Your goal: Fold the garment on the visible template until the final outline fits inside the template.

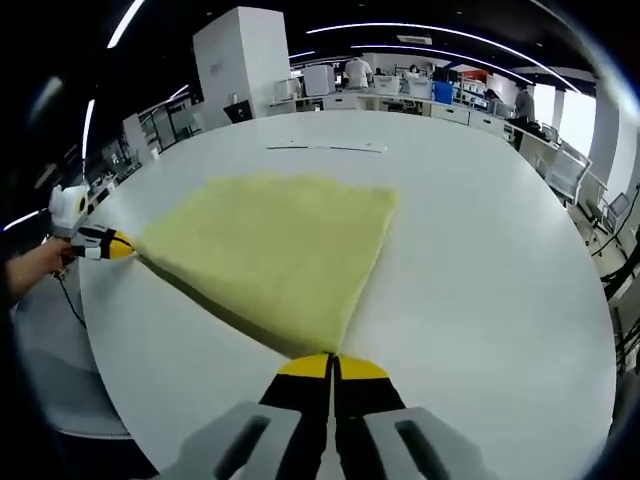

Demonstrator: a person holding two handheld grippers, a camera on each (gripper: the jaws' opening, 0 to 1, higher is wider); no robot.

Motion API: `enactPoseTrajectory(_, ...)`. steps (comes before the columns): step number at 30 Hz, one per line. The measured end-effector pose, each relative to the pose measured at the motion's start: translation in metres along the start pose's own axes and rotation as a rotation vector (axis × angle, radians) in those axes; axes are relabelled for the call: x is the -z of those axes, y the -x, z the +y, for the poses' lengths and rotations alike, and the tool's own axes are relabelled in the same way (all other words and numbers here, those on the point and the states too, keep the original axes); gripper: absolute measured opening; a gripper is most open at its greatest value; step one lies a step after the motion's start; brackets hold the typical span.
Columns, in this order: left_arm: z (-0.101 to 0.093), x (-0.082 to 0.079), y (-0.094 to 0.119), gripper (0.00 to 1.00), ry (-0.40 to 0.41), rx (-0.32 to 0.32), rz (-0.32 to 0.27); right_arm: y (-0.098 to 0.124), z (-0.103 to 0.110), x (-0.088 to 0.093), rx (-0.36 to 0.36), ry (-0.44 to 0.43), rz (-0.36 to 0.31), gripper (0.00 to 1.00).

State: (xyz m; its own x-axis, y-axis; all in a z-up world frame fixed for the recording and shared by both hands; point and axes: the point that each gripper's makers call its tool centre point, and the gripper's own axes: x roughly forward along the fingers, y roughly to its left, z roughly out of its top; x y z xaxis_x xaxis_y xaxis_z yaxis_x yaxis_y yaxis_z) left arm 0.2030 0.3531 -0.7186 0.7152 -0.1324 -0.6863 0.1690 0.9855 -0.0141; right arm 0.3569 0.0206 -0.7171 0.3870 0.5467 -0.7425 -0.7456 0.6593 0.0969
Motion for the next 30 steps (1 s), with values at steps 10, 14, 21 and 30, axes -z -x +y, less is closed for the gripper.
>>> enactPoseTrajectory(10,-0.001,0.005,0.003,0.0,0.013,0.001,0.003,0.001,0.005,0.005,-0.004,-0.001,0.012,0.0)
enactPoseTrajectory(14,0.004,0.013,0.004,0.0,0.02,-0.011,0.03,0.001,0.007,0.005,-0.024,-0.041,0.0,0.0)
enactPoseTrajectory(21,0.006,0.017,0.01,0.0,0.09,-0.014,0.016,0.0,0.007,0.003,-0.017,-0.083,-0.02,0.0)
enactPoseTrajectory(30,0.01,0.001,0.018,0.16,0.155,-0.011,-0.045,0.01,0.006,-0.014,-0.011,-0.119,-0.066,0.29)
